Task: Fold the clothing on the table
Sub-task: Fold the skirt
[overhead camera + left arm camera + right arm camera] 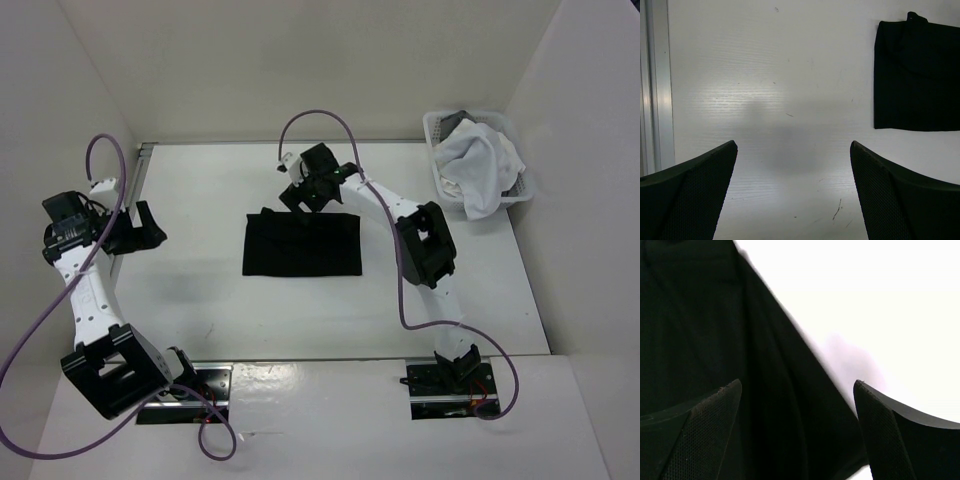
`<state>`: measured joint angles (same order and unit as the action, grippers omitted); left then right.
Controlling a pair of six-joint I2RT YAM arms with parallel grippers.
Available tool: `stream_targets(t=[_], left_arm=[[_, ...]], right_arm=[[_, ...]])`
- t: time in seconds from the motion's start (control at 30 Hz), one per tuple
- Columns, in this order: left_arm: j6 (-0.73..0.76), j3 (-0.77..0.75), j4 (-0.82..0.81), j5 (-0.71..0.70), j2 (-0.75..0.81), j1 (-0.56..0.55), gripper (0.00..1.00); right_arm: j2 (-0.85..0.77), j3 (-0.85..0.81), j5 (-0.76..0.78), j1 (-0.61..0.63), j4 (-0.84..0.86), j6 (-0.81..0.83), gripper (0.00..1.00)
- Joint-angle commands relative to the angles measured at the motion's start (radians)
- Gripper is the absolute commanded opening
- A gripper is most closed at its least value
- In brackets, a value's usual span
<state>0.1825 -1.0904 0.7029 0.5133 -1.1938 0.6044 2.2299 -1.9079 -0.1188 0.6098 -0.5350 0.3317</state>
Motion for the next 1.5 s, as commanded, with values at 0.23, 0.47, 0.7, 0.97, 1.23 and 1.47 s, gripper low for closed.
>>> stream_targets(t=[0.23,0.47,0.7,0.97,1.23,1.47], left_arm=[[0.006,0.001,-0.02,0.024,0.023,0.028,0.99],[0.006,0.001,-0.02,0.024,0.033,0.028,0.99],[0.006,0.001,-0.02,0.024,0.042,0.028,0.99],[0.006,0.001,-0.02,0.024,0.042,0.037,0.99],[0.006,0.001,-0.02,0.033,0.042,0.037,0.99],[0.006,0.001,-0.011,0.042,0.042,0.037,0.99]], right_arm=[[0.01,-0.006,-0.22,0.044,-0.154,0.089,0.96],[0.01,-0.006,-0.229,0.062,-0.164,0.098,0.96],[0.028,-0.006,-0.239,0.071,-0.164,0.098,0.96],[0.04,-0.025,-0.358,0.094,-0.281,0.177,0.96],[0.04,-0.016,-0.413,0.175,-0.384,0.236,0.96],[-0.006,0.017,-0.423,0.228,-0.415,0.254,0.96]])
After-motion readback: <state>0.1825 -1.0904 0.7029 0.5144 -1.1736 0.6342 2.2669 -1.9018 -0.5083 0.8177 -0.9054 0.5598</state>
